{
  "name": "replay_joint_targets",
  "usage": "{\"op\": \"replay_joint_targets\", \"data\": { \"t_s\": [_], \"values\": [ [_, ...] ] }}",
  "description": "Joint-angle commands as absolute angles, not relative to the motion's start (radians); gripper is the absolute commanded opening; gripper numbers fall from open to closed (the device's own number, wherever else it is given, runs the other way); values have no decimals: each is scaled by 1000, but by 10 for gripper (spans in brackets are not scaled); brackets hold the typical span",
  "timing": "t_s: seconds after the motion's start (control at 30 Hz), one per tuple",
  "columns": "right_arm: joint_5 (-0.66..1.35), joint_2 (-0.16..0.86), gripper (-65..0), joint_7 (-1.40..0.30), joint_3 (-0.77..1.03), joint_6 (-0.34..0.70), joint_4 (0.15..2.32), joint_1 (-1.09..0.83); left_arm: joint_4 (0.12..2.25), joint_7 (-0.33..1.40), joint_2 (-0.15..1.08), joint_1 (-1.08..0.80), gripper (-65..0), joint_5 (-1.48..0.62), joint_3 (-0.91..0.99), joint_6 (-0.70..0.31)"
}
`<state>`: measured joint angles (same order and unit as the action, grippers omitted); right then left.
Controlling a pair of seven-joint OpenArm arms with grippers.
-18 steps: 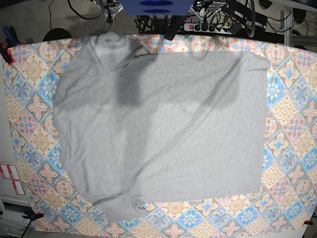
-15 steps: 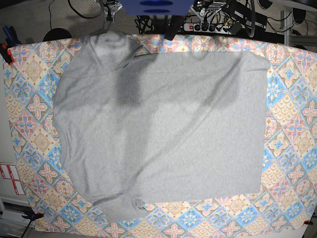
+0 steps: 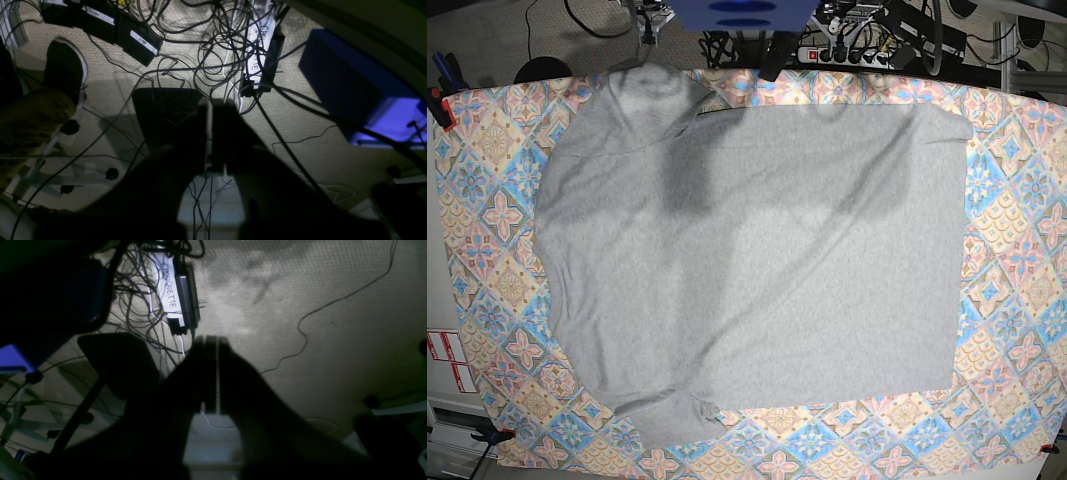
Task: Fold the T-shirt properly
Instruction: 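Move both grippers from rest toward the shirt's collar-side edge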
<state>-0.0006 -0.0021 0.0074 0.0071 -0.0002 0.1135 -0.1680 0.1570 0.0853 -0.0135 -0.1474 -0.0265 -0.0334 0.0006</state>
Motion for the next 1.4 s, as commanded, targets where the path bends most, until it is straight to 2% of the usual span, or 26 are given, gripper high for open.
{"op": "replay_joint_targets", "data": {
  "t_s": [0.0, 0.3, 0.4, 0.57, 0.8, 0.97, 1.07, 1.17, 1.37],
  "values": [
    [-1, -1, -650, 7, 8, 2, 113, -174, 159, 84, -13, -153, -650, -27, -35, 2],
    [-1, 1, -650, 5, 8, 2, 113, -196, 165, 84, 8, -196, -650, -16, -39, 2],
    [-1, 4, -650, 5, 5, 2, 133, -237, 249, 82, 22, -255, -650, -16, -41, 2],
    [-1, 53, -650, -4, 2, 2, 294, -348, 427, 84, 51, -378, -650, -15, -41, 2],
    [1, 108, -650, -53, 8, 2, 565, -510, 555, 84, 74, -501, -650, -18, -41, 2],
    [1, 137, -650, -51, 25, 1, 668, -585, 748, 84, 99, -628, -650, -18, -41, 2],
    [1, 139, -650, -44, 140, 1, 725, -641, 909, 84, 114, -722, -650, -21, -41, 2],
    [-1, 139, -650, -44, 228, 1, 842, -700, 1078, 84, 142, -808, -650, -28, -41, 2],
    [1, 143, -650, -51, 248, 1, 1086, -817, 1336, 84, 177, -931, -650, -30, -38, 2]
  ]
}}
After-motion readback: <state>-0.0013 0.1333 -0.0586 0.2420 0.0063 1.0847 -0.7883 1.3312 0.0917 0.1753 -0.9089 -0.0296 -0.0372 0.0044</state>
